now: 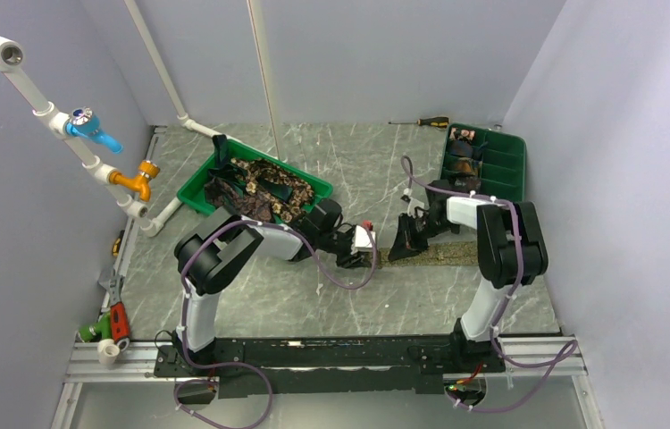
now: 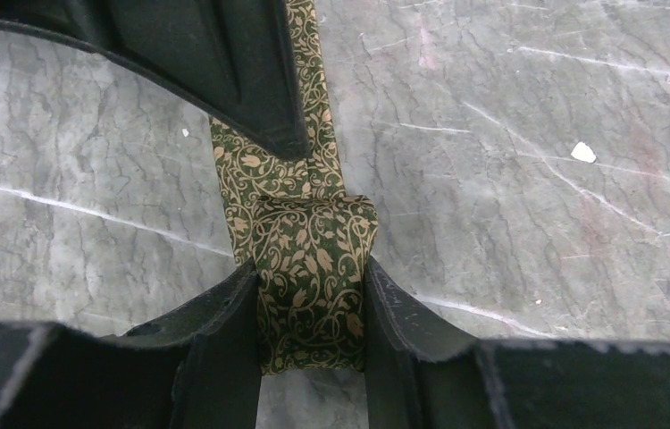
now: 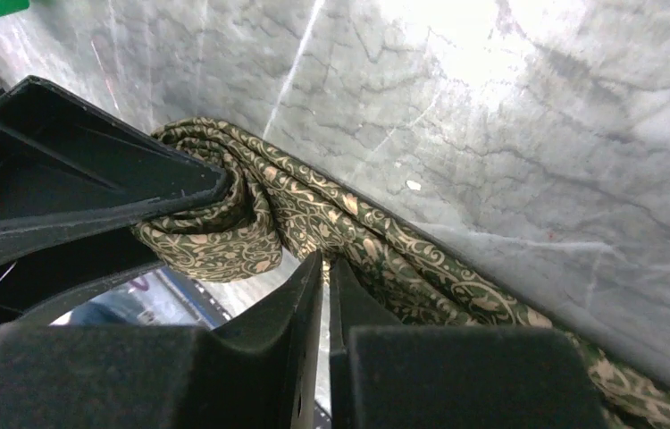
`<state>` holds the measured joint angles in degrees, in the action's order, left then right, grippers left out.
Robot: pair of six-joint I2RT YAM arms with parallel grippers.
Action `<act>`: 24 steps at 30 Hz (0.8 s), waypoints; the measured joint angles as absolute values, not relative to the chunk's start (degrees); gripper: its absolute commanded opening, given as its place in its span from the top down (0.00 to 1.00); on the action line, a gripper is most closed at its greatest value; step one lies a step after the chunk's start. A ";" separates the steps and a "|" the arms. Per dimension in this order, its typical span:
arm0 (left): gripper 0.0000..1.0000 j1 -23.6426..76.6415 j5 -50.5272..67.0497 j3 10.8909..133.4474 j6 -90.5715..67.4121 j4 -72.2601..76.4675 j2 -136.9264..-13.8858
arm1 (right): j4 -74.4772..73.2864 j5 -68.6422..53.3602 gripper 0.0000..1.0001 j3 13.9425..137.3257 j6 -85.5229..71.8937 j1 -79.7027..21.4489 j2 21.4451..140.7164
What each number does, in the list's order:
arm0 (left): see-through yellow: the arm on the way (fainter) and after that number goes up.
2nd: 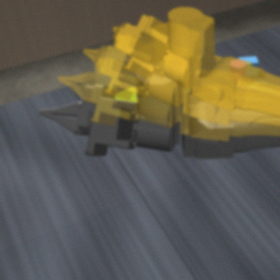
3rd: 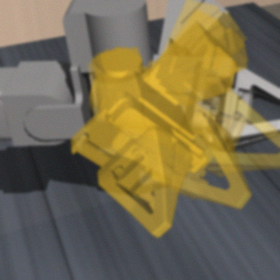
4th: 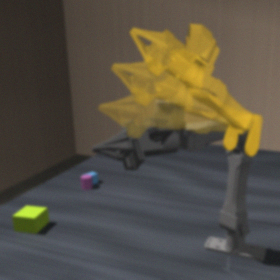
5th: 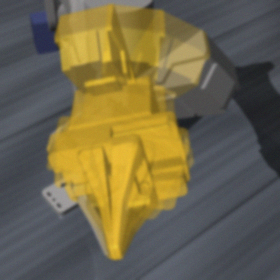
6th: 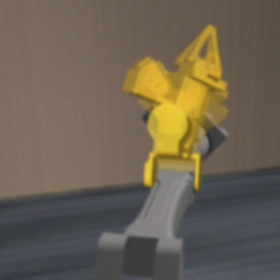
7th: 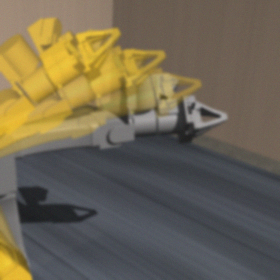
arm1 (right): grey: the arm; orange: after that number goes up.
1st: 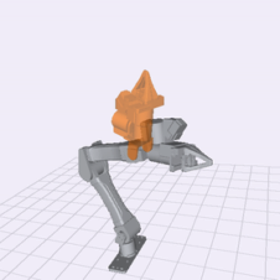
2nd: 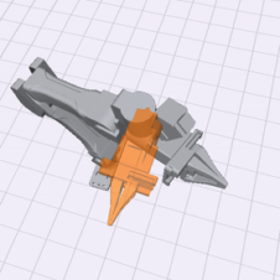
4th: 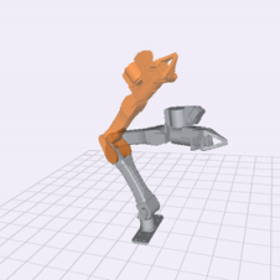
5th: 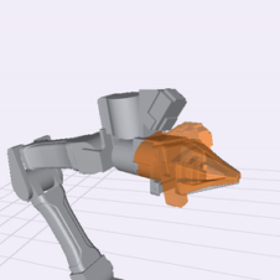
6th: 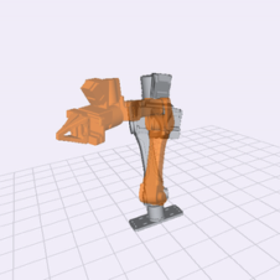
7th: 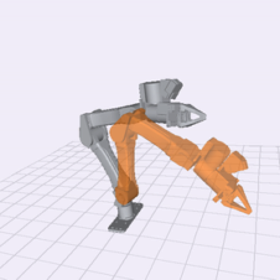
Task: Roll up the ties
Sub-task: Roll the tie at the center of the board.
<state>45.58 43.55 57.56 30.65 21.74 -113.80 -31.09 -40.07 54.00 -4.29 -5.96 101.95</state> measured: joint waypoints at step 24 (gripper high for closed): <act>0.67 44.29 38.24 59.16 17.69 18.37 -113.30 | -37.65 -38.06 0.76 60.01 -2.26 -8.58 106.98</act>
<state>44.29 38.24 59.16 17.69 18.37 -113.30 -37.65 -38.06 60.01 -2.26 -8.58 106.98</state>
